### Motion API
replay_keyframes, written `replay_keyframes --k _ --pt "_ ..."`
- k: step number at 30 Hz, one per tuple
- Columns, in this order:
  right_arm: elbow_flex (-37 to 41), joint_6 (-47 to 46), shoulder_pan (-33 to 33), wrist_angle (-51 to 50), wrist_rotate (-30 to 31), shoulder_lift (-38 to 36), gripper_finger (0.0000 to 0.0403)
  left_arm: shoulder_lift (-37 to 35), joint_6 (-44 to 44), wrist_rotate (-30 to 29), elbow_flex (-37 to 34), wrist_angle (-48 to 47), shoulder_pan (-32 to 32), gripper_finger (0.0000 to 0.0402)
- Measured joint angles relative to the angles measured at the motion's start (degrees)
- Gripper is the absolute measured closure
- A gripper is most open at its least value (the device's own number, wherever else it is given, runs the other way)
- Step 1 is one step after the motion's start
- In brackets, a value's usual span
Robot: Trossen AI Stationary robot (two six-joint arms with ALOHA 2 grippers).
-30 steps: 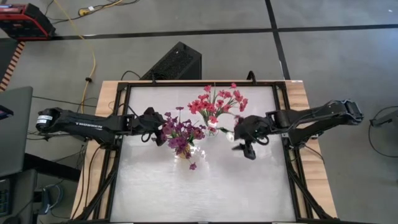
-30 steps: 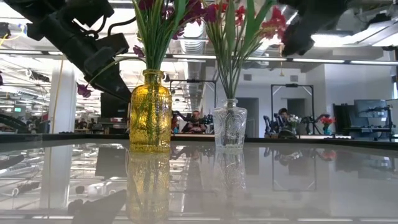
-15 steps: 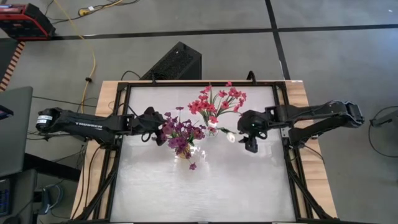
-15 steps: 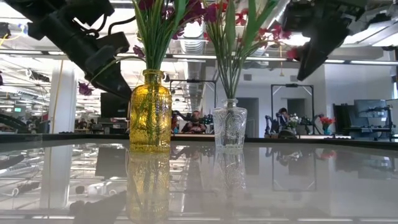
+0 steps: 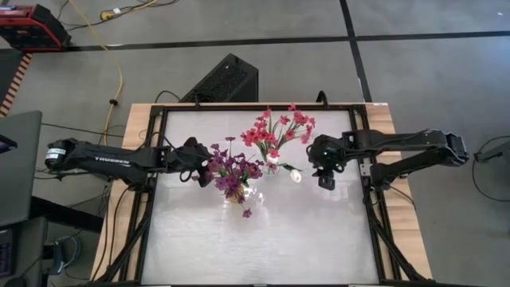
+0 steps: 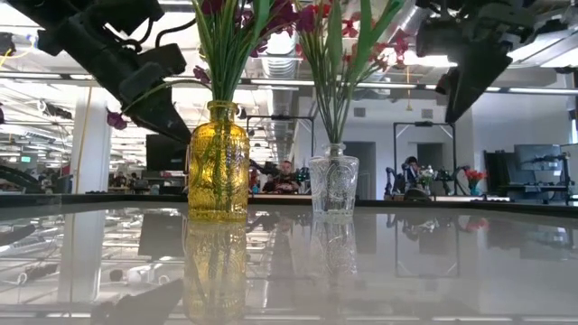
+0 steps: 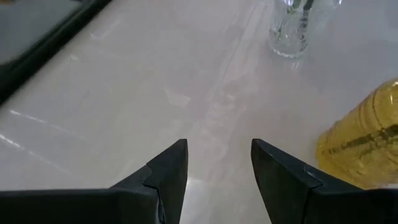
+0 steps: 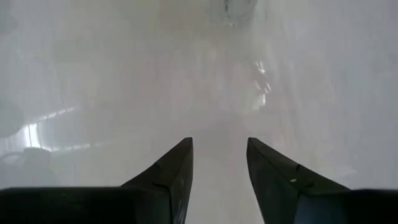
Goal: Sort flowers into vase by color
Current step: Return to Home Position
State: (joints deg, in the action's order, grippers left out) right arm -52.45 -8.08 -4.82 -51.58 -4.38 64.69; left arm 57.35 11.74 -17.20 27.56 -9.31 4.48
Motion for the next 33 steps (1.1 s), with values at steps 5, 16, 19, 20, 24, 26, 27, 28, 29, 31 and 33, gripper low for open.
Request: replay_keyframes --k 5,16,19,20,24,26,27,28,29,31,33 --pt "-0.1 -0.8 -1.5 -0.5 -1.0 -1.7 0.0227 -3.9 -3.1 -3.5 0.1 -0.3 0.0 0.0235" --pt "2.0 -0.6 -1.8 4.0 -3.1 -10.0 0.0192 -17.7 -8.7 -5.7 -3.2 1.0 -0.7 0.0235" --pt "8.3 -0.6 -0.6 15.9 -3.1 -15.2 0.0200 -22.8 -9.2 -4.0 -8.2 7.4 -1.2 0.0235" --pt "10.7 -0.7 -0.4 19.5 -3.2 -16.7 0.0205 -24.5 -9.6 -3.4 -9.8 9.3 -1.3 0.0235" --pt "20.6 -0.6 -0.4 34.3 -3.3 -22.6 0.0230 -30.4 -11.9 -0.9 -13.5 11.3 -1.3 0.0235" --pt "26.1 0.9 -0.7 42.5 -3.3 -25.4 0.0247 -33.6 -13.3 0.2 -14.8 11.7 -1.3 0.0235" --pt "28.7 0.9 -1.0 46.7 -3.2 -26.5 0.0256 -35.5 -13.8 0.5 -15.6 11.7 -1.3 0.0235" --pt "31.4 1.0 -1.4 51.1 -3.2 -27.5 0.0267 -37.2 -14.0 0.5 -16.2 11.7 -1.3 0.0235" --pt "33.7 0.8 -2.0 54.3 -3.3 -28.4 0.0277 -38.9 -14.0 0.4 -17.0 12.1 -1.3 0.0235" --pt "37.5 -0.6 -3.1 58.3 -3.2 -30.2 0.0298 -42.5 -13.6 0.5 -18.7 12.1 -1.3 0.0235" --pt "40.7 -0.9 -4.2 61.4 -3.1 -32.0 0.0318 -45.9 -13.0 0.5 -20.5 11.8 -1.3 0.0235"
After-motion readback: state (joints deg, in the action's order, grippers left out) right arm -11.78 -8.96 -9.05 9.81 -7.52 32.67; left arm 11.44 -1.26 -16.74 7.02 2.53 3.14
